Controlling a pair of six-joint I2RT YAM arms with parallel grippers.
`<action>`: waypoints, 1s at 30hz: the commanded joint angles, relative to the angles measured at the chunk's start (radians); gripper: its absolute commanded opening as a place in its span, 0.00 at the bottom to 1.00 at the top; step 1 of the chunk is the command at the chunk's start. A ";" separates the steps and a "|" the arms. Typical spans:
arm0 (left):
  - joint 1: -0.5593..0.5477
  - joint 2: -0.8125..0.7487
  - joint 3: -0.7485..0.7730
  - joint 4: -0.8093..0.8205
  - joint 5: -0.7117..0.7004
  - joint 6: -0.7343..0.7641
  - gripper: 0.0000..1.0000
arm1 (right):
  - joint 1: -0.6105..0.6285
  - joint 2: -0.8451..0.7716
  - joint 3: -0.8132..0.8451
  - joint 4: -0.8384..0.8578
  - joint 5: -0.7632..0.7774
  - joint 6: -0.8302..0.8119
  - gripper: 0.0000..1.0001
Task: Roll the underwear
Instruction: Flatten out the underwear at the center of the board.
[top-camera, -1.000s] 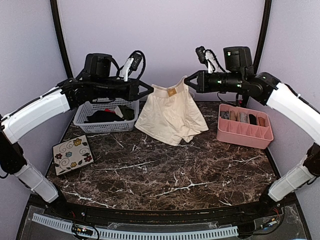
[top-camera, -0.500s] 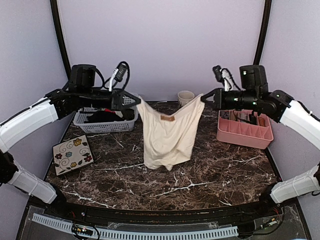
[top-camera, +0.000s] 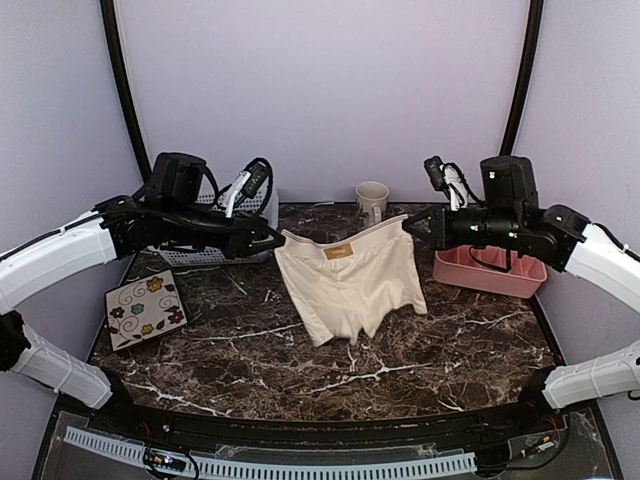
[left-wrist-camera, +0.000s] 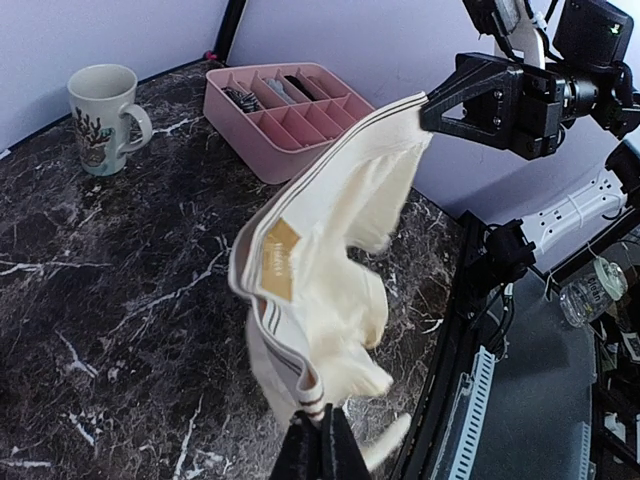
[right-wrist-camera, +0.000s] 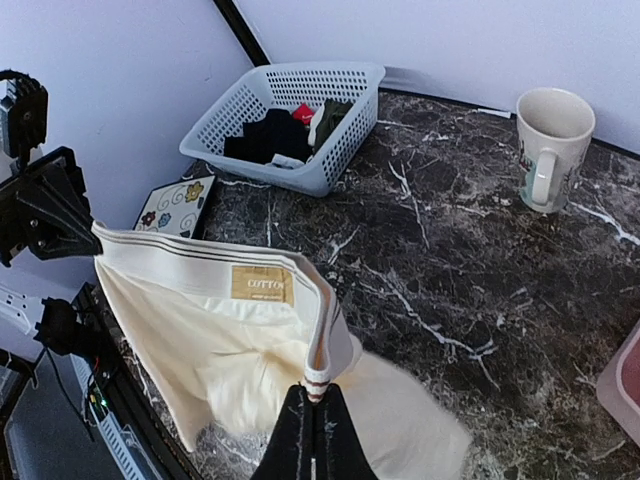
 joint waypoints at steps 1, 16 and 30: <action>0.022 -0.108 -0.054 0.065 -0.031 0.012 0.00 | 0.009 -0.061 0.001 0.044 0.043 0.006 0.00; 0.022 -0.060 0.094 0.010 -0.201 0.097 0.00 | 0.010 0.021 0.149 0.005 0.098 -0.125 0.00; -0.004 -0.237 -0.097 -0.101 -0.137 -0.057 0.00 | 0.156 -0.164 -0.094 -0.054 0.151 0.207 0.00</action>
